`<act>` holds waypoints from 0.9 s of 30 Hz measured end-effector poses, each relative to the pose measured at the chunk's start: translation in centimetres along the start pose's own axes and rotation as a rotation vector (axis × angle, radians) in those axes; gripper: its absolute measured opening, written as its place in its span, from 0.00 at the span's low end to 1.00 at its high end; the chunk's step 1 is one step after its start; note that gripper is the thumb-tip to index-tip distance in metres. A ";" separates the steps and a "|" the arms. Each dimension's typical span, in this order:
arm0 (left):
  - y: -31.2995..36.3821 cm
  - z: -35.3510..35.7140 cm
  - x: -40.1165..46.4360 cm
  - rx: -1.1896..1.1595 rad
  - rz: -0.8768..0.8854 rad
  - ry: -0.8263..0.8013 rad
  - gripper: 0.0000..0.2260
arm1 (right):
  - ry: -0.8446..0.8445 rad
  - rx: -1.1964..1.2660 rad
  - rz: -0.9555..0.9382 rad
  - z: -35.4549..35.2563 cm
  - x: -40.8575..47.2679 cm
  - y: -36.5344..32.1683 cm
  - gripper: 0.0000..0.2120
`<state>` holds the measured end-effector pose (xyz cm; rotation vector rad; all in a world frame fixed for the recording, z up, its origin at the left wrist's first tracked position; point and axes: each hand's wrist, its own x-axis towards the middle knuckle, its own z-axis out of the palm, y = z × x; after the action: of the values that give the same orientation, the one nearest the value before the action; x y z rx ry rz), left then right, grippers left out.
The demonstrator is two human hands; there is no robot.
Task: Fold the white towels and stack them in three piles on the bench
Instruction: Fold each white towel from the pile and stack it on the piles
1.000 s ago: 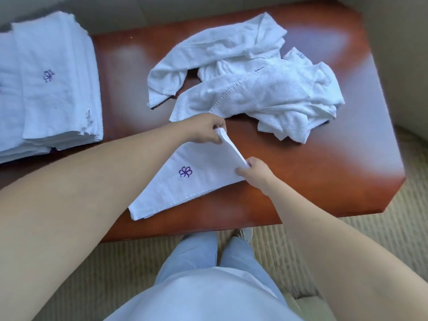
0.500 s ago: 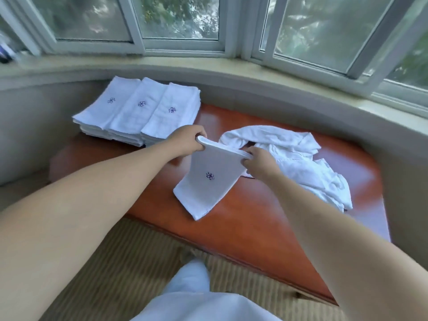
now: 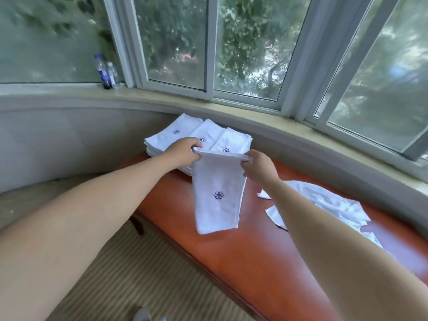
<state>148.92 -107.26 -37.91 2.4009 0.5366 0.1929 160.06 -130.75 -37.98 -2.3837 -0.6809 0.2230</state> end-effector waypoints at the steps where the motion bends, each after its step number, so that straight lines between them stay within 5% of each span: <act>1: -1.2 -1.2 0.3 -0.012 -0.010 0.011 0.10 | 0.000 0.020 0.009 0.8 0.6 -1.3 0.09; 9: -10.1 -10.0 4.9 -0.134 -0.031 0.032 0.08 | 0.000 0.279 0.101 8.0 5.8 -11.1 0.10; 15: -13.6 -14.2 9.2 -0.470 -0.068 0.043 0.11 | 0.089 0.518 0.144 11.9 9.4 -16.4 0.09; 27: -15.9 -16.8 21.0 -0.668 -0.029 0.092 0.11 | 0.203 0.514 0.152 13.8 20.4 -19.2 0.07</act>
<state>158.12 -77.54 -35.15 1.7396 0.4569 0.4013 165.02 -99.95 -36.51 -1.9275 -0.2999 0.1893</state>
